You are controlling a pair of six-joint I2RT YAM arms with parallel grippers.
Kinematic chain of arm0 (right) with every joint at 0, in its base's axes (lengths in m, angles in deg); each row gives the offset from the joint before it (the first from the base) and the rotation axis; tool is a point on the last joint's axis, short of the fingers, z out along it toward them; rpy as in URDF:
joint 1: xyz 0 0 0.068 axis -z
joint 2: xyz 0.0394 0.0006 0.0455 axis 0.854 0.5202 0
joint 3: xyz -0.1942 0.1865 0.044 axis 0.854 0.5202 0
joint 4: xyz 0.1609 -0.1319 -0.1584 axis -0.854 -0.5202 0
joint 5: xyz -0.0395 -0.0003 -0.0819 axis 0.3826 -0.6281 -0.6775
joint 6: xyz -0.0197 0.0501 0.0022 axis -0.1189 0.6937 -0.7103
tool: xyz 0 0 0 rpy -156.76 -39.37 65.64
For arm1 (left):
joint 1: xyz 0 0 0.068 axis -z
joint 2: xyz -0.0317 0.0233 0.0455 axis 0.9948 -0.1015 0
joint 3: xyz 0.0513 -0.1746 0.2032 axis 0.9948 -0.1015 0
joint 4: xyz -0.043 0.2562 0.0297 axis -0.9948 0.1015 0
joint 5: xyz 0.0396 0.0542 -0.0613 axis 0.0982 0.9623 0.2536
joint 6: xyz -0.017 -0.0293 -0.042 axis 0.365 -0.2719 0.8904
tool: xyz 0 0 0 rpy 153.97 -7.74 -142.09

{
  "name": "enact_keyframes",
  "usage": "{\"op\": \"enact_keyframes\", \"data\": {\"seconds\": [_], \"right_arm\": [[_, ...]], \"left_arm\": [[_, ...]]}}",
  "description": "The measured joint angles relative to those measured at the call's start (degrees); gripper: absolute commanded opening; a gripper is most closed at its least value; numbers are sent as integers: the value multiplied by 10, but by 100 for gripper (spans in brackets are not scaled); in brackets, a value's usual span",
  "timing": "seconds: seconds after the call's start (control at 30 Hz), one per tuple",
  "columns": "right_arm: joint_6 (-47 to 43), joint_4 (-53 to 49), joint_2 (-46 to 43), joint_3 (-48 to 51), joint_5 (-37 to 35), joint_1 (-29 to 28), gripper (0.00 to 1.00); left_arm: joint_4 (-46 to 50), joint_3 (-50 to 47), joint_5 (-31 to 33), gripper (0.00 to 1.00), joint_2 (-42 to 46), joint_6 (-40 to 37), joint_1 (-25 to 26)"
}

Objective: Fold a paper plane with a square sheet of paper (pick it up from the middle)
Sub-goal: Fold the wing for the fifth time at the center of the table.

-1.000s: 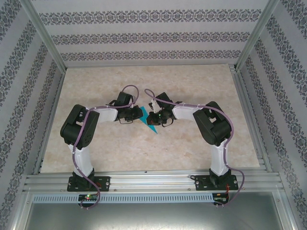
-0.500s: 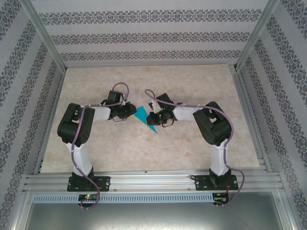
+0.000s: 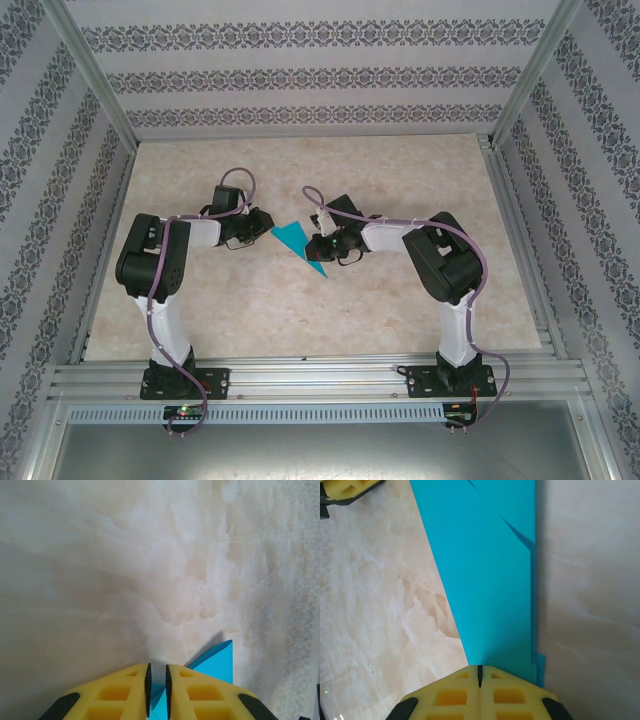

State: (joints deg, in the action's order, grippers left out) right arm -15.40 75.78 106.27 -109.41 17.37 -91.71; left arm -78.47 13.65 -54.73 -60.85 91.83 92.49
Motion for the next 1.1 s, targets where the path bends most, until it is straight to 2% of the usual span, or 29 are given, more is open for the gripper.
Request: {"op": "enact_keyframes", "data": {"seconds": [0.17, 0.3, 0.4, 0.53, 0.7, 0.83, 0.97, 1.1], "right_arm": [[4, -1, 0, 0, 26, 4, 0], [10, -5, -15, 0, 33, 5, 13], [17, 3, -61, 5, 27, 10, 28], [29, 16, -156, 28, -10, 23, 32], [28, 12, -205, 45, -57, 33, 39], [36, -9, -205, 63, -92, 33, 51], [52, -13, -205, 97, -127, 42, 65], [61, -16, -216, 134, -175, 63, 71]], "left_arm": [[50, -1, 54, 32, 37, 0, -2], [104, -1, 107, 42, 92, -2, 13], [135, 3, 137, 45, 122, -2, 42], [155, 5, 155, 46, 135, -2, 94], [157, 5, 144, 47, 135, -2, 143], [171, 28, 148, 55, 115, 8, 179], [251, 110, 215, 70, 66, 23, 222], [350, 196, 298, 77, 24, 38, 256]]}}
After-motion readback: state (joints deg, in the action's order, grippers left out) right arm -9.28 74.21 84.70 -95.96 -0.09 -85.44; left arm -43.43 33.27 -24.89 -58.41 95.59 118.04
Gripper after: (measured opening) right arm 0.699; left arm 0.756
